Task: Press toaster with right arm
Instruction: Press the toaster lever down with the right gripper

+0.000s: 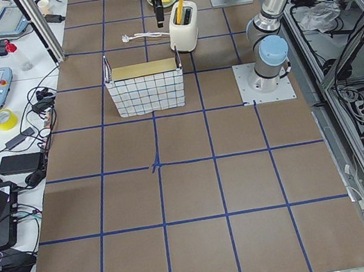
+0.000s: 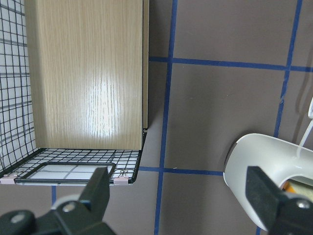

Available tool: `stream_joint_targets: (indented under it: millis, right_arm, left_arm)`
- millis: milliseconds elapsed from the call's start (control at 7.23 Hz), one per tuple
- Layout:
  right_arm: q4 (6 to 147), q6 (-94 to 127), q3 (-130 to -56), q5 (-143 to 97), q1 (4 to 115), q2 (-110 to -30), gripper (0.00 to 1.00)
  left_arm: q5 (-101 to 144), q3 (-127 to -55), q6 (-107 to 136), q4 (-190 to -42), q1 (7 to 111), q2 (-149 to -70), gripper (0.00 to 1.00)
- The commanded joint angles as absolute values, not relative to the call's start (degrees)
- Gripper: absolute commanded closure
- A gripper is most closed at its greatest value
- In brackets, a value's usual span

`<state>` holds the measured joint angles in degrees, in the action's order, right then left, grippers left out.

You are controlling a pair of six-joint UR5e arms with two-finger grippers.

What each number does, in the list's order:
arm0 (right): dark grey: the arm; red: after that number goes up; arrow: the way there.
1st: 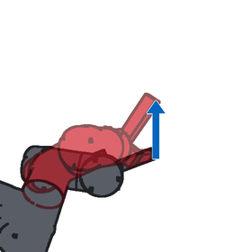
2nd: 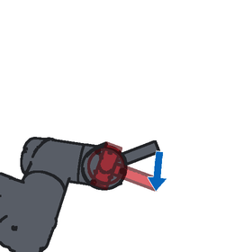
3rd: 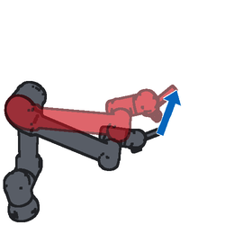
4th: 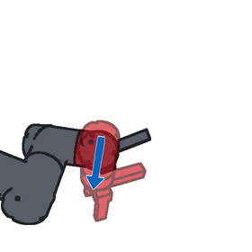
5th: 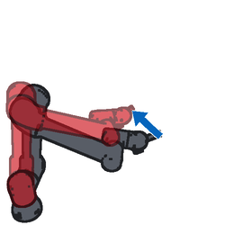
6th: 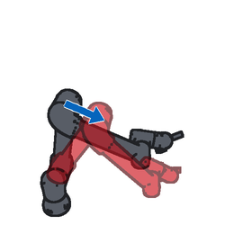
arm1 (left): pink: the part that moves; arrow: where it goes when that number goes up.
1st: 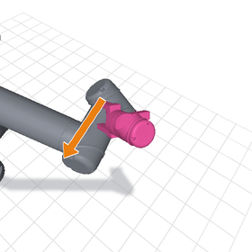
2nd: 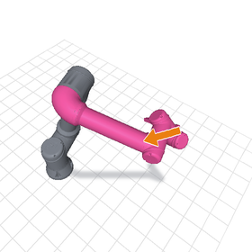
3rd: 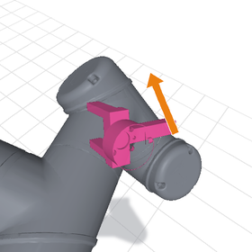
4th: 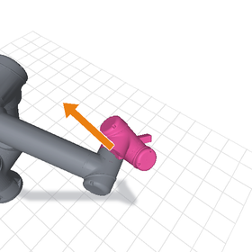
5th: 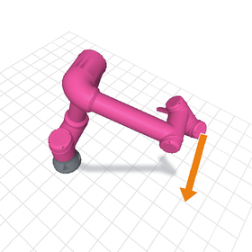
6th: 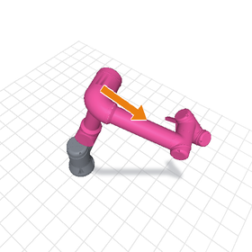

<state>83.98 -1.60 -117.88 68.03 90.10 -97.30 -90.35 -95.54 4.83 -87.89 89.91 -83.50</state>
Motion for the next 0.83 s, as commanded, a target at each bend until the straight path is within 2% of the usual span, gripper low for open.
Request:
stream_joint_targets:
  millis: [0, 691]
  right_arm:
    - [86.04, -1.32, -117.95, 67.94, 90.18, -95.81, 1.0]
    - [88.94, -0.88, -118.91, 67.94, 90.18, -94.31, 1.0]
  left_arm:
    - [-90.35, -95.54, 4.83, -87.89, 89.91, -83.5, 0.0]
    - [-90.35, -95.54, 4.83, -87.89, 89.91, -83.5, 0.0]
